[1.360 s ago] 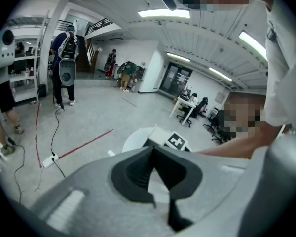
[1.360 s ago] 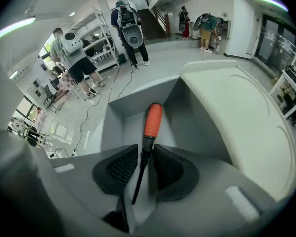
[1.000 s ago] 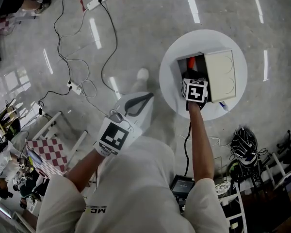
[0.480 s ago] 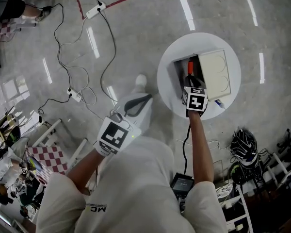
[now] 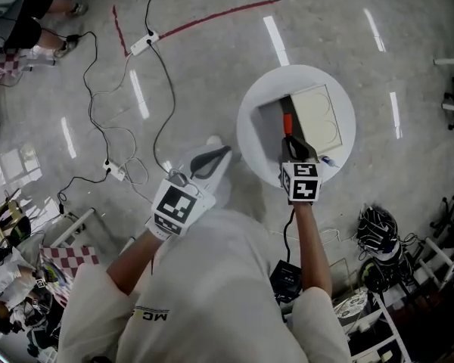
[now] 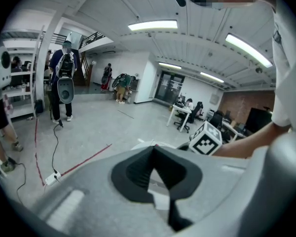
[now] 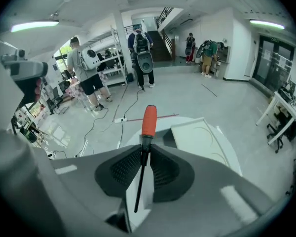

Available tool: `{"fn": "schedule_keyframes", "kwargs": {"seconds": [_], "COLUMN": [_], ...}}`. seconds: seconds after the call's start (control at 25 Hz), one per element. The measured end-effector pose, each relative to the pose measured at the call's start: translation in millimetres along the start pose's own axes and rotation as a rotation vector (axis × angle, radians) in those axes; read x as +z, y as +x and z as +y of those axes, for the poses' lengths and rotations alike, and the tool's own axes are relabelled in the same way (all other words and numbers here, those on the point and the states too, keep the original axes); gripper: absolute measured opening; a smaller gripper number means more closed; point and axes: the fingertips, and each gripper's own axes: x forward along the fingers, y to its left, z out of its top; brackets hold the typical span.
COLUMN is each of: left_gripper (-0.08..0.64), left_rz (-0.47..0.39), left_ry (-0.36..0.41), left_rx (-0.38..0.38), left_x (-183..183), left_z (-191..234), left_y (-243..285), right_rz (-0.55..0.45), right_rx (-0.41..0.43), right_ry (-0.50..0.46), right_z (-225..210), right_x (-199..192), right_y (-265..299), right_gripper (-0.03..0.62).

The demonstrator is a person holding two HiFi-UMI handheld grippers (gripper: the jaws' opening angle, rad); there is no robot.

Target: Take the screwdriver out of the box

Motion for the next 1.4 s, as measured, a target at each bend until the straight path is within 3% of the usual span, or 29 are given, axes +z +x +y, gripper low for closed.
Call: {"fn": "schedule_keyframes", "kwargs": {"seconds": [0.28,0.64,1.04,1.2,1.4], "left_gripper": [0.000,0.000,0.000,0.000,0.000], "left_rz": [-0.053,-0.134,-0.201,-0.205,-0.204], "left_ry": [0.047,0.108,0.123,0.133,0.139], "left_rx": [-0.008,-0.020,-0.028,-0.036,-0.044], "left_x": [35,72,91,92,89], "left_z": [-14,-36,-59,-64,-74], "left_y": [-24,-45,-64,-64,-65], "right_rz": [-0.141,-0.324,-0.507,-0.532,-0.535], "right_rx": [0.005,-0.058,-0.126,-0.133,-0.146], "right_ry": [-0.048,-0.059,0.009,0.056,0.050], "right_z": [25,37,40,36,34], "right_x": [47,79,78,69,61], "right_y": [-95,-193,-269,-274,-284], "right_gripper": [0.058,0.058,0.058,0.058,0.058]}}
